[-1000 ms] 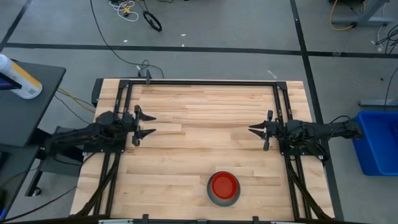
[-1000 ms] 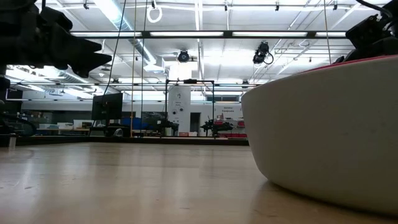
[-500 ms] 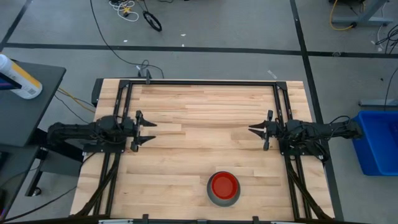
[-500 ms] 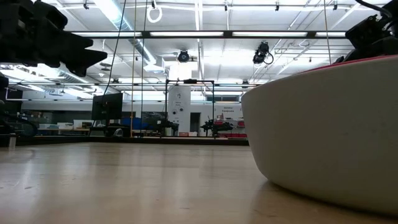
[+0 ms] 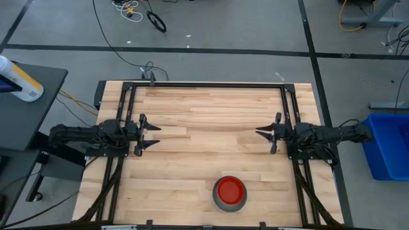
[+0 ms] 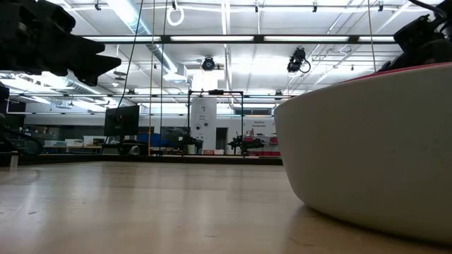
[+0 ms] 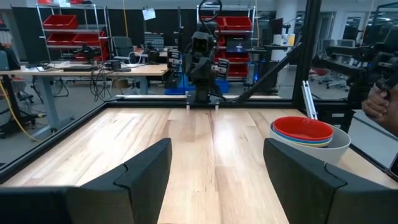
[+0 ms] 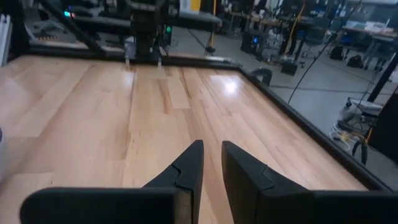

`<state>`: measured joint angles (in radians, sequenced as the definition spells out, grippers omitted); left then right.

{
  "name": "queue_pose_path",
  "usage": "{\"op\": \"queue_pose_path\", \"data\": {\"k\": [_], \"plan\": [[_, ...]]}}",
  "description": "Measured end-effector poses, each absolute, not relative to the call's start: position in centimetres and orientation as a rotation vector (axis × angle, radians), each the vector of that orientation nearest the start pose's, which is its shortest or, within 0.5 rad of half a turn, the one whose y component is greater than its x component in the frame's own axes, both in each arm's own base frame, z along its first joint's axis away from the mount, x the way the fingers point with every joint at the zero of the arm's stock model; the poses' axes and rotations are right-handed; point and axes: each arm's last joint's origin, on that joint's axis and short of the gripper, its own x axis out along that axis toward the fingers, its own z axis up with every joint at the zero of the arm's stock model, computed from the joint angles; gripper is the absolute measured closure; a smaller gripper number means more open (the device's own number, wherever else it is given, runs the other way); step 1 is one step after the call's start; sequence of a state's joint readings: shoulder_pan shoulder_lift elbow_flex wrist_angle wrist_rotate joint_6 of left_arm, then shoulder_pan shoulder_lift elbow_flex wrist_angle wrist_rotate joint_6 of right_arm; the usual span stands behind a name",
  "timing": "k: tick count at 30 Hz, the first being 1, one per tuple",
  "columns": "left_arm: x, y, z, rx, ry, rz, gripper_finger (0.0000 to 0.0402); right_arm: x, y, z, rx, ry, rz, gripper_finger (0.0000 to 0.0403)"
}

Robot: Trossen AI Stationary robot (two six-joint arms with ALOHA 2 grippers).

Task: Nest bowls inside each other
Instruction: Return to Home Position

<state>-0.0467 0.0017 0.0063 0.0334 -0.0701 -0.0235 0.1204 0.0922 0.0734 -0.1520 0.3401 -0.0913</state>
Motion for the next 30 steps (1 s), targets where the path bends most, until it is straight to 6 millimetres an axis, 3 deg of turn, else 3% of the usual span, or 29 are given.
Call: {"op": "queue_pose_path", "data": {"k": [6,30], "plan": [[9.7,-0.3,16.9,-0.026,-0.036,0.019,0.0141,9.1,0.2,17.4,-0.146,0.09,-0.189,0.0336],[9.7,-0.3,16.8,-0.054,-0.032,0.019,0.0141,9.2,0.3,17.9,-0.174,0.041,-0.154,0.0336]]}}
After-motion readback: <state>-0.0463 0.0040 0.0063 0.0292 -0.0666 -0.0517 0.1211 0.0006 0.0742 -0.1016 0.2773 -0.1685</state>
